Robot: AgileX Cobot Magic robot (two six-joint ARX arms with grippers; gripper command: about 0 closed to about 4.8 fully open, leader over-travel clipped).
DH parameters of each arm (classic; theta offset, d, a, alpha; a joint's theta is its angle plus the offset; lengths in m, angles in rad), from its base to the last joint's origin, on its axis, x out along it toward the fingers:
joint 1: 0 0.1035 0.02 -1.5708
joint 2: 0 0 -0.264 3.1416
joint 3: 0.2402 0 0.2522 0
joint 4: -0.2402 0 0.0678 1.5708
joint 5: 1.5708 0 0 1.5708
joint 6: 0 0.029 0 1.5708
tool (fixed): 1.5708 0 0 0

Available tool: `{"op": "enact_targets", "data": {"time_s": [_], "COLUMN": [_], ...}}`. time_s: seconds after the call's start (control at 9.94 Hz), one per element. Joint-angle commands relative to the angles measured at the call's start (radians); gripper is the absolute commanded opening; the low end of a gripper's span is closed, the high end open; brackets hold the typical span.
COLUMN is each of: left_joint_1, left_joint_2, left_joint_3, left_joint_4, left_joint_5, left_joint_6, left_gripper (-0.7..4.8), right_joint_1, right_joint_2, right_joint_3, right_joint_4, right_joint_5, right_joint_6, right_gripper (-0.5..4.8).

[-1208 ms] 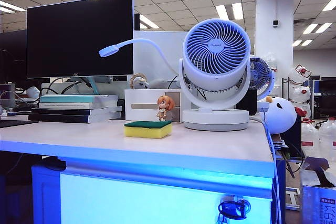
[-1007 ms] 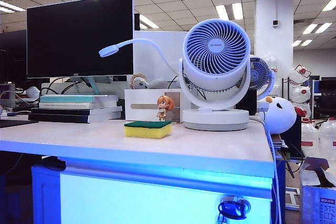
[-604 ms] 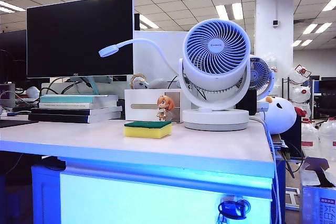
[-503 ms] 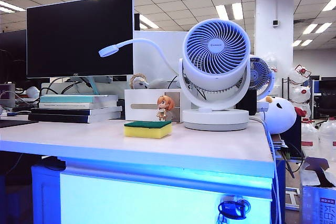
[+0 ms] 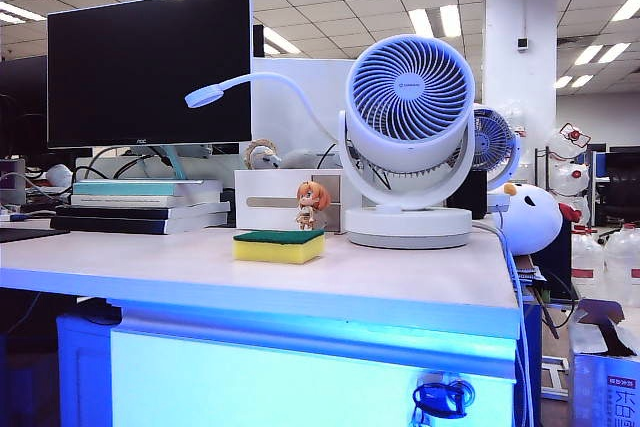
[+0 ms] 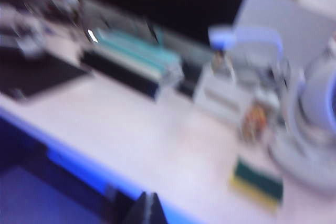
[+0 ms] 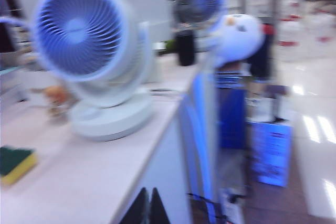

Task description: Open the drawer, place the cleaning sponge inside, then close the drawer.

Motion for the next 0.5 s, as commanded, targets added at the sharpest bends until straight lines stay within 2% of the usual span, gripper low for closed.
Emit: {"op": "enact_targets", "data": {"time_s": [0.1, 0.3, 0.5], "left_joint_1": [0.001, 0.001, 0.000], "left_joint_2": [0.127, 0.246, 0.529], "left_joint_3": [0.161, 0.273, 0.530], "left_joint_4": [0.016, 0.014, -0.086], "left_joint_5": [-0.056, -0.056, -0.030], "left_joint_6": [0.056, 0.106, 0.140], "left_gripper": [-0.05, -0.05, -0.05], "right_joint_1": [0.002, 0.002, 0.002], "right_joint_2": [0.064, 0.133, 0.321], "right_joint_3": [0.129, 0.211, 0.377], "right_joint_4": [-0.036, -0.036, -0.069], "right_joint_5": [0.042, 0.042, 0.001], "right_joint_6": [0.004, 0.005, 0.053], "right_gripper": [-0.03, -0.03, -0.02]}}
